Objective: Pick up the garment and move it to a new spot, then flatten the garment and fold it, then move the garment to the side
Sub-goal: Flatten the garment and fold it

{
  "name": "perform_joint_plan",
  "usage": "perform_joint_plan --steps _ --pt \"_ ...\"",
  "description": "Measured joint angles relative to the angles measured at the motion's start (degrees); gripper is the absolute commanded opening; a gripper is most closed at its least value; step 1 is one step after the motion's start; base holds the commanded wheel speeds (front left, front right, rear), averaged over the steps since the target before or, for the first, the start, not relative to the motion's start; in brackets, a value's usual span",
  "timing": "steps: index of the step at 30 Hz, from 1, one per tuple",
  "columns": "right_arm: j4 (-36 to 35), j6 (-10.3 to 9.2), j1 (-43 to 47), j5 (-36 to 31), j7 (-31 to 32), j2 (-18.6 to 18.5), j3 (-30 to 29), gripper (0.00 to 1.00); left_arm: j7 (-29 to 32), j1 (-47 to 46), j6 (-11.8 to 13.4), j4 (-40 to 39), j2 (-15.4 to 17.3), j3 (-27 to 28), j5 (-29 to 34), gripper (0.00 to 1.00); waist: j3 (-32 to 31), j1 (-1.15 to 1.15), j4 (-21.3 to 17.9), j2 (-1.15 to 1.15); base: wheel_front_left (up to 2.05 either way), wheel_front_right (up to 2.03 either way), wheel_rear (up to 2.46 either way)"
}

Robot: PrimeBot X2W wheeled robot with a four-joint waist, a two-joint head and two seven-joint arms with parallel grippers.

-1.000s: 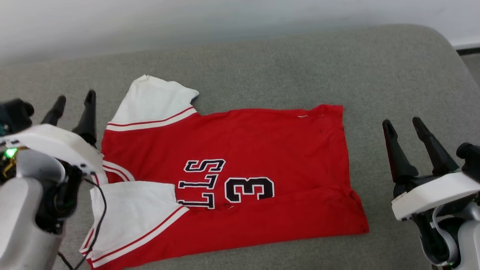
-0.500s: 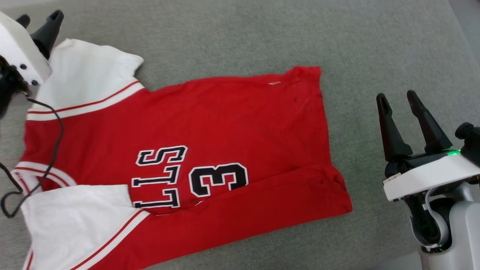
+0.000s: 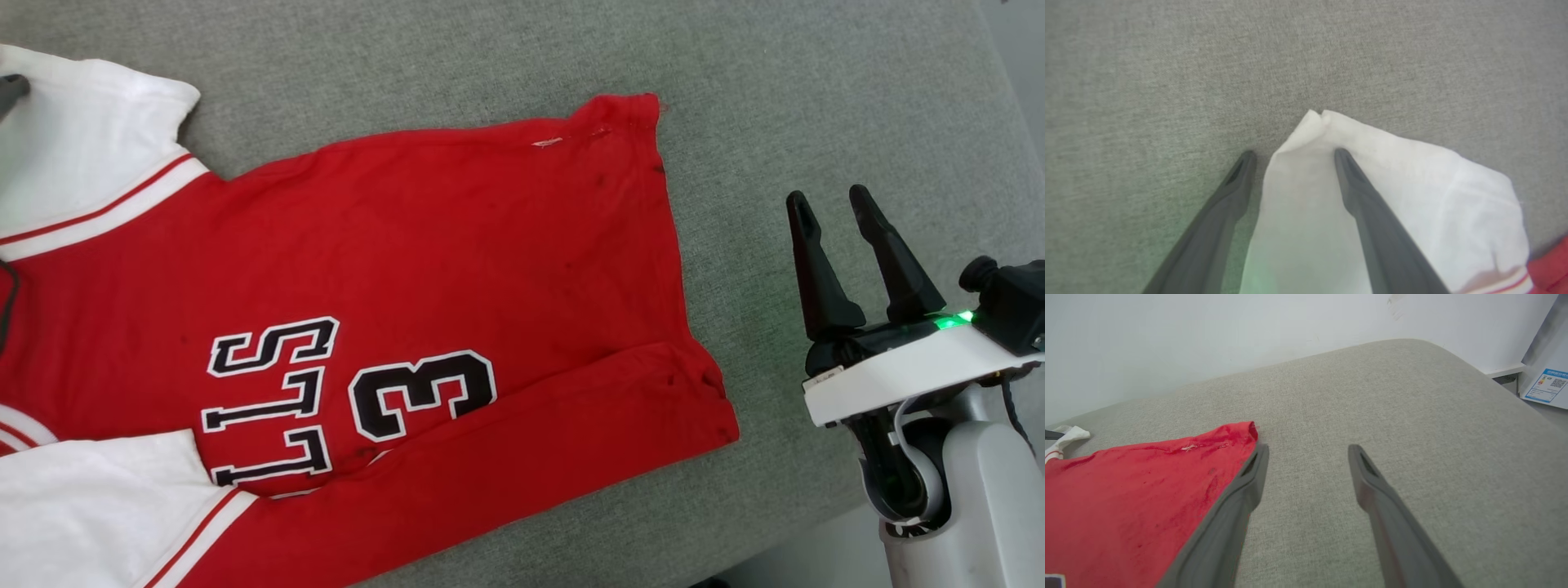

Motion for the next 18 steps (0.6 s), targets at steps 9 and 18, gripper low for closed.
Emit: perform_joint_plan --steps 9,18 --pt "2.4 0.00 -1.4 3.3 0.7 -1.3 0.4 1.00 -1.2 -0.1 1.6 1.2 -1.2 -0.2 -0.1 0.00 0.6 0.00 -0.3 0.00 0.00 0.00 0.00" --pt "11.6 0.00 -8.0 11.0 11.1 -7.1 1.3 1.00 -9.9 -2.0 1.0 2.3 -6.1 -1.3 2.4 0.00 -2.1 0.00 3.5 0.00 0.00 0.00 0.00"
